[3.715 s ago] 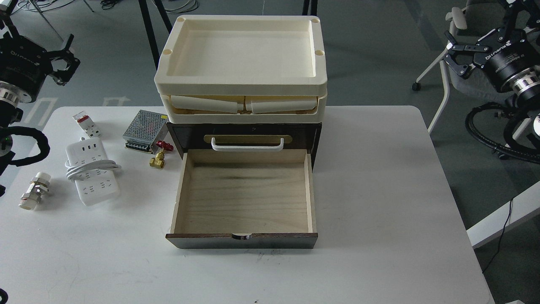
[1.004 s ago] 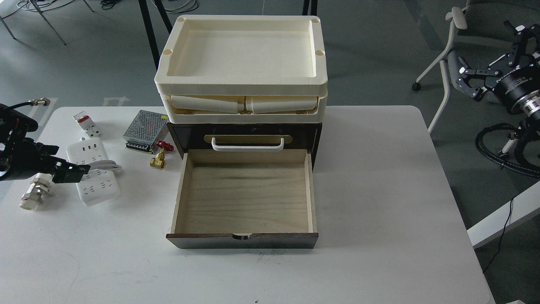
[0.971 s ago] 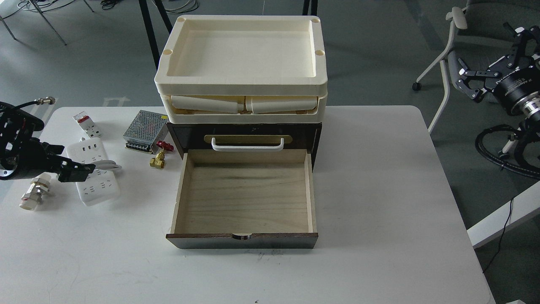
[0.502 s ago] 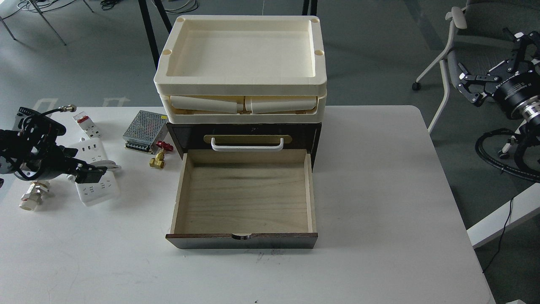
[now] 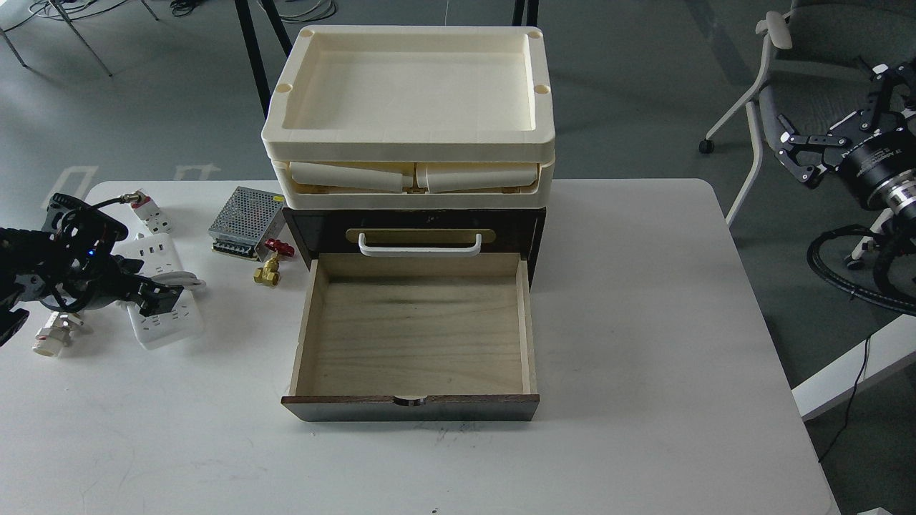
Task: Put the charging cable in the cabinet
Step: 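Reach the left gripper to the white power strip and grasp it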
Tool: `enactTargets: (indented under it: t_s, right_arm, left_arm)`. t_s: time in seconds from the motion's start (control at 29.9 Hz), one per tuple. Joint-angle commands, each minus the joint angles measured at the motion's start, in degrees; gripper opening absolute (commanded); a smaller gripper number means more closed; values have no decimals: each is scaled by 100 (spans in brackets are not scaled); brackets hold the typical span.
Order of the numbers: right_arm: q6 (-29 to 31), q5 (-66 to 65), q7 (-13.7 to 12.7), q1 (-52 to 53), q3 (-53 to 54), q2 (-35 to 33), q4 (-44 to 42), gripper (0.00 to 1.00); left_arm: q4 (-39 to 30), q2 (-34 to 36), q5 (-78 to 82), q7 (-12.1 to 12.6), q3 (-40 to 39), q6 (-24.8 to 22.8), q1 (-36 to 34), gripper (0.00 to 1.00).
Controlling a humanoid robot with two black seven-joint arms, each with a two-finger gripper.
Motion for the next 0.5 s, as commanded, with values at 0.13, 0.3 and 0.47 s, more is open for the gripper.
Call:
enactTargets:
  t_s: [0.13,0.3,0.47]
  right_arm:
    - [0,0,0,-48,-1,0,-2,100]
    - [0,0,0,-57,-1,0,-11,100]
    - [0,0,0,-75,-9,0,-90,100]
  left_arm:
    - [0,17,0,0,4,149,30,48]
    - [0,52,0,0,4,509,83,36]
    - [-18,61,0,0,4,553,109,22]
